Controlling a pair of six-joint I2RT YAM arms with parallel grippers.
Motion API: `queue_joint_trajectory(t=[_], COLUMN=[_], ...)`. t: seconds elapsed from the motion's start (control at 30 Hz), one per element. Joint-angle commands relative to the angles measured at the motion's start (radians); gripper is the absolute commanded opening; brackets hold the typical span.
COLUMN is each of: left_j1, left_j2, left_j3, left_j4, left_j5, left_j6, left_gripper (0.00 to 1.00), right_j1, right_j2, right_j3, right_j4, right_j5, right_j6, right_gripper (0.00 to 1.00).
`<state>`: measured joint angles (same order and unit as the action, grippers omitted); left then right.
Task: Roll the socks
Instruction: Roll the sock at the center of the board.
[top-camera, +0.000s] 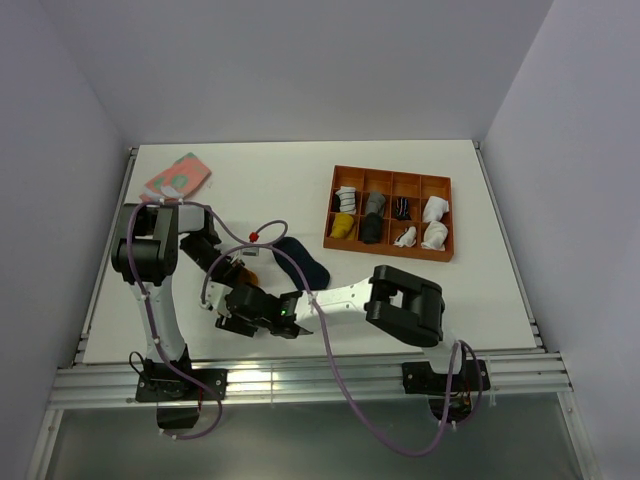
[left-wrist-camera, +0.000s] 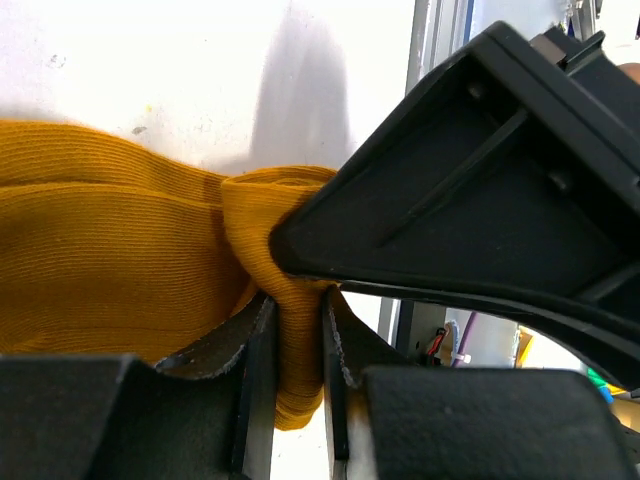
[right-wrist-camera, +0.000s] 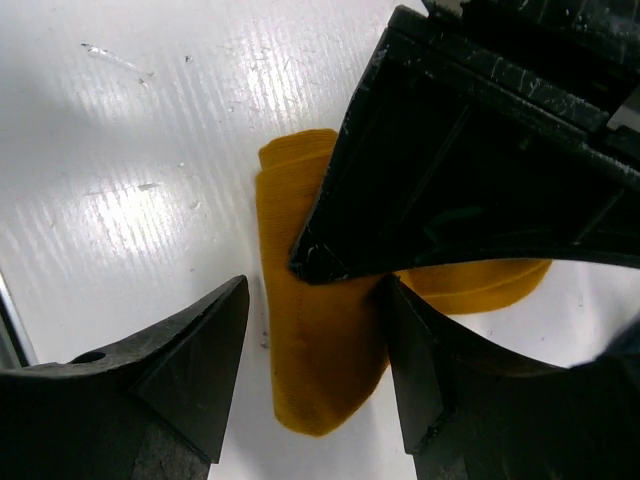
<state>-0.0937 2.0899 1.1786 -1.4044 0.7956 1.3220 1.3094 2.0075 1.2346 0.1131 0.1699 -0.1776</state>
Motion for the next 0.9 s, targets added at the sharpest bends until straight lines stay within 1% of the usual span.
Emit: queue_joint_trajectory(t=[0.0,0.17,0.3,0.37,0.43,0.47,0.5,0.53,0.6,0.7,0.77,0.87], left_j1=[0.002,0.003,0.002,0.002,0.002,0.002,0.002,0.003,0.003,0.012,0.023,0.040], left_j2=[0.021,0.015,0.002,-0.001,-0.002,-0.004,-0.005,-0.005,-0.010,-0.021,-0.028,-0.044], left_j3=[0.003,0.001,-0.002,0.000,0.006,0.009,0.012,0.021,0.032,0.062,0.090,0.115], left_j4=[0.030,0.030,0.030,0.030,0.030,0.030,0.030,0.030,0.031,0.033,0.035,0.036], left_j5=[-0.081,-0.076,-0.069,-0.064,-0.058,-0.053,-0.052,-0.041,-0.027,0.008,0.033,0.054], left_j6=[0.034,0.039,0.051,0.049,0.046,0.045,0.043,0.039,0.026,0.011,-0.001,-0.013], left_gripper=[0.07,0.08,0.12,0.16,0.18,0.20,0.21,0.25,0.28,0.32,0.33,0.36], right_j1=[-0.007,-0.015,-0.018,-0.018,-0.018,-0.019,-0.018,-0.019,-0.018,-0.018,-0.019,-0.018], right_j2=[0.029,0.053,0.071,0.077,0.079,0.080,0.080,0.082,0.076,0.060,0.051,0.043], right_j3=[0.057,0.063,0.059,0.054,0.049,0.046,0.045,0.039,0.031,0.016,0.009,-0.001], right_j4=[-0.006,-0.010,-0.026,-0.030,-0.035,-0.035,-0.033,-0.033,-0.033,-0.036,-0.038,-0.047], right_j5=[0.011,0.006,0.008,0.011,0.020,0.022,0.023,0.023,0.026,0.029,0.034,0.040], right_j6=[-0.019,-0.022,-0.028,-0.030,-0.031,-0.030,-0.028,-0.026,-0.023,-0.016,-0.011,-0.005], right_gripper=[0.63,0.62,0.57,0.55,0.50,0.44,0.34,0.33,0.31,0.18,0.13,0.12])
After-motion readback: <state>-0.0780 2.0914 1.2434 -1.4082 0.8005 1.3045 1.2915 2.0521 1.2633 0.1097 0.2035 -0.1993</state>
